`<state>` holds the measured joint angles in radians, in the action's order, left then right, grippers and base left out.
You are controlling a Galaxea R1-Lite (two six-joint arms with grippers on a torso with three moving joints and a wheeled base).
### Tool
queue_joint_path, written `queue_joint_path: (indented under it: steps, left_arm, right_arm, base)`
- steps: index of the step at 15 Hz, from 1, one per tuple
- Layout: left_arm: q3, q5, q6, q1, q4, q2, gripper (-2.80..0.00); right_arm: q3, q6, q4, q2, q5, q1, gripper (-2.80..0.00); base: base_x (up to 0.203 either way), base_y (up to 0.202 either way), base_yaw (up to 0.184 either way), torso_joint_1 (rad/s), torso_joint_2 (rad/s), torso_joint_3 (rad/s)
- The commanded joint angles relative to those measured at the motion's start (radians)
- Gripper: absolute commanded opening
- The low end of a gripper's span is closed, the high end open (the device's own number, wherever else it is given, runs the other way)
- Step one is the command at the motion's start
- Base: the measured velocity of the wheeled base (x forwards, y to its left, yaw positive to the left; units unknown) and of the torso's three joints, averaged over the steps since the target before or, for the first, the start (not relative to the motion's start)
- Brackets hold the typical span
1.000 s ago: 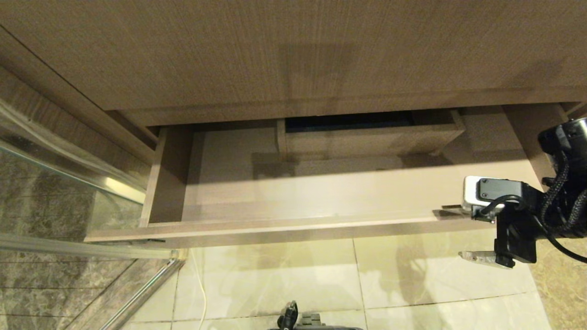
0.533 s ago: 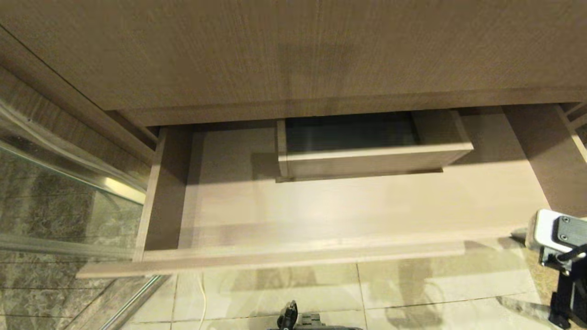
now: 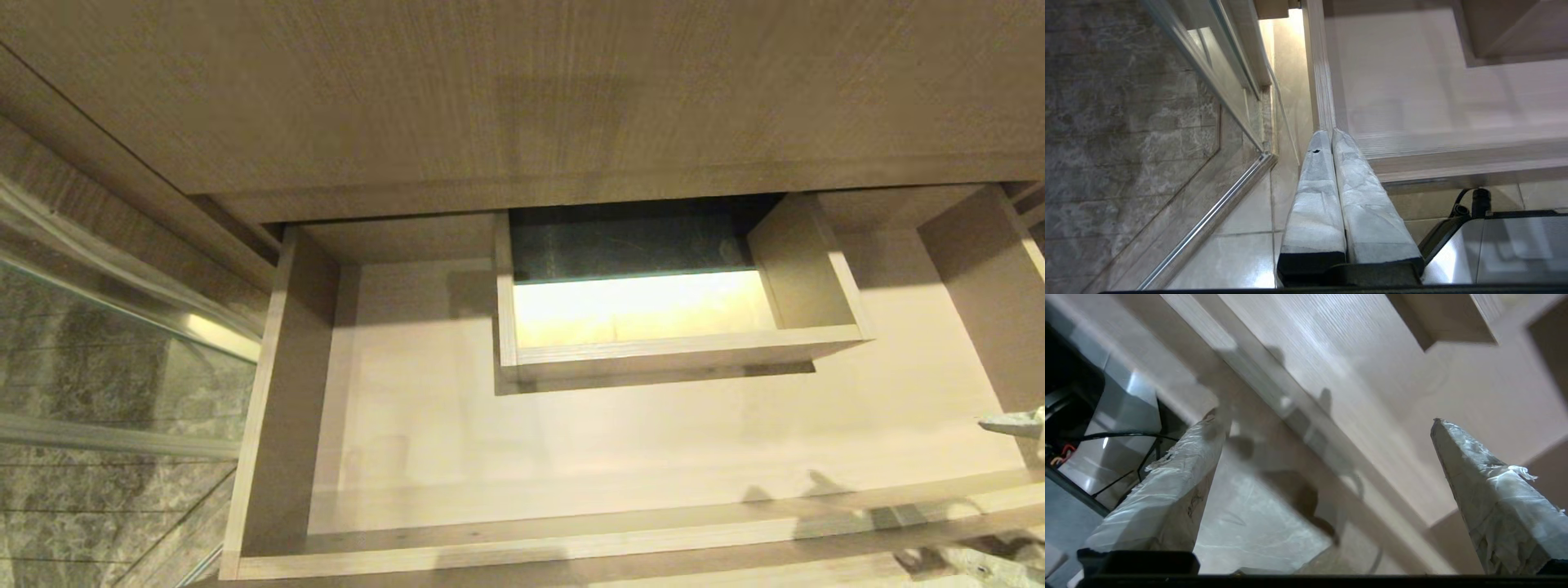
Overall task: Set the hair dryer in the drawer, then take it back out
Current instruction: Pull open the drawer, then pick up the hairdryer
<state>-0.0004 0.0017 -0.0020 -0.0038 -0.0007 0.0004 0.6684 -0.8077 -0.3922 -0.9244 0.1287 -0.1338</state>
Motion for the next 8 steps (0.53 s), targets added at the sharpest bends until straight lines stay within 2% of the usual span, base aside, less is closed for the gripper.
queue_joint_path:
  steps: [1,4,7,8]
  left_arm:
    - [0.0,0.0,-0.001,0.001,-0.001,0.0,-2.8]
    - [0.002,0.0,-0.001,0.001,-0.001,0.0,-2.8]
    - [0.002,0.0,-0.001,0.001,-0.001,0.0,-2.8]
    - [0.0,0.0,-0.001,0.001,-0.001,0.0,-2.8]
  right_arm:
    - [0.014,0.007,-0.052,0.098,0.0,0.005,0.0]
    - [0.023,0.039,-0.117,0.191,-0.001,0.008,0.0]
    - [0.045,0.053,-0.101,0.193,-0.001,0.019,0.0]
    - [0.068,0.094,-0.085,0.193,-0.002,0.046,0.0]
  base:
    - [0.0,0.0,0.0,0.0,0.0,0.0]
    - [0.0,0.0,0.0,0.0,0.0,0.0]
    - [0.0,0.0,0.0,0.0,0.0,0.0]
    - [0.0,0.0,0.0,0.0,0.0,0.0]
